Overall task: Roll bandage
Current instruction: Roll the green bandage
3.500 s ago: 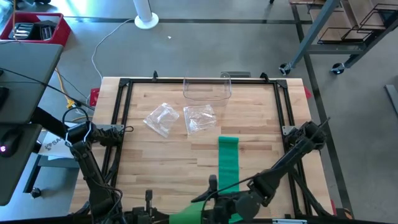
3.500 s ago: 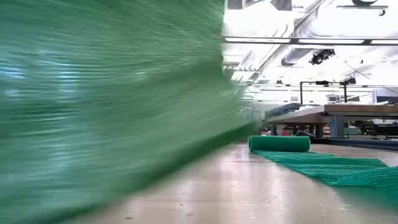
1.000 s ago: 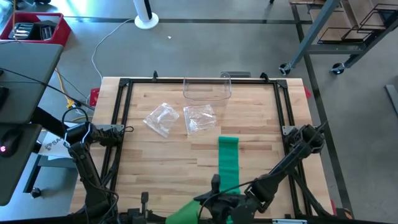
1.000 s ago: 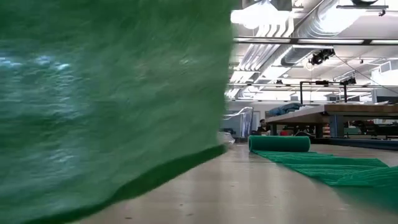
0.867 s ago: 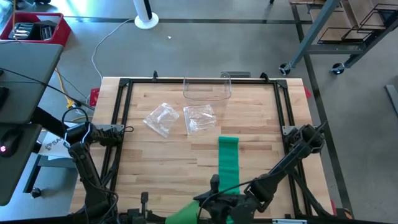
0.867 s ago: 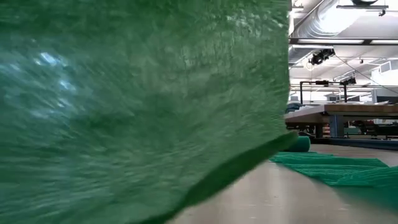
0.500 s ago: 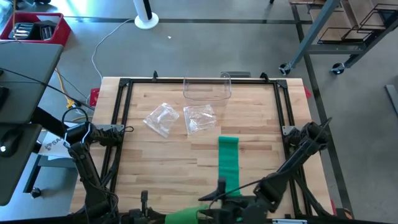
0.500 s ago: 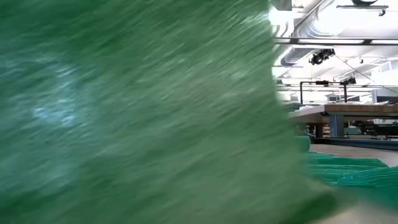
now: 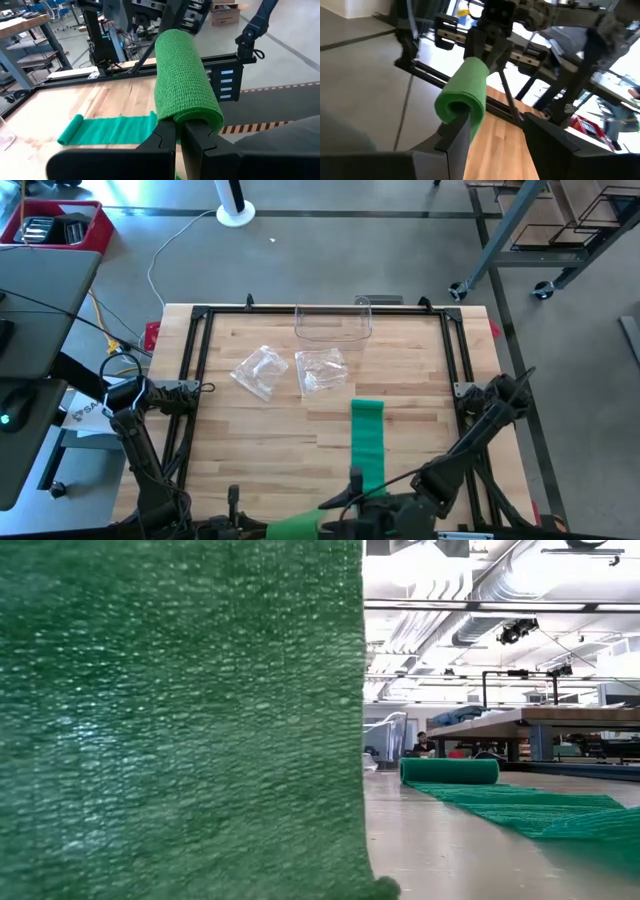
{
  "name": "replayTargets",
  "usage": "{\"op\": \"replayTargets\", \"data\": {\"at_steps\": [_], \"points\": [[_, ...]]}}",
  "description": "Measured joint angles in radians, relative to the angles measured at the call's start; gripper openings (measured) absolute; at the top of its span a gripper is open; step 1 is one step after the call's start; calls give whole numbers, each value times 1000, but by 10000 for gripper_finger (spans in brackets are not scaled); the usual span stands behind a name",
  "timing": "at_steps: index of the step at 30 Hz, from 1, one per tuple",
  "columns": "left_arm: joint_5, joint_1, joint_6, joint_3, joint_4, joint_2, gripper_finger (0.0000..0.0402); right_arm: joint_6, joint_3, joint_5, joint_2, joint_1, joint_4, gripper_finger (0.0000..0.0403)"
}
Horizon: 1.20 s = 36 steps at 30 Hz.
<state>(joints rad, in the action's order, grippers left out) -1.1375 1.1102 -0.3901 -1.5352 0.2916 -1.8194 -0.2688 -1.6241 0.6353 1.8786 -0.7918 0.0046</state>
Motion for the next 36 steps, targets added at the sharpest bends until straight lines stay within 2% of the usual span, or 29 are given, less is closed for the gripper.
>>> {"op": "replayTargets", "data": {"at_steps": [5,15,19,23,24,26,30,36], "points": [[46,-24,0,0,1,0,1,29,0,-50,19,24,0,176],[73,-47,0,0,-1,0,1,44,0,-45,40,26,22,168],[73,-50,0,0,-3,0,1,51,0,-40,40,35,14,122],[59,-49,-25,0,-2,0,5,32,0,-34,40,39,14,45],[49,-49,-32,0,1,0,9,24,0,-33,40,39,13,25],[29,-43,-35,0,13,0,26,14,0,-31,40,39,14,11],[-2,-19,-72,0,76,0,71,25,0,9,38,34,0,18],[-36,20,-156,0,194,0,129,23,0,16,18,11,-30,5]]}}
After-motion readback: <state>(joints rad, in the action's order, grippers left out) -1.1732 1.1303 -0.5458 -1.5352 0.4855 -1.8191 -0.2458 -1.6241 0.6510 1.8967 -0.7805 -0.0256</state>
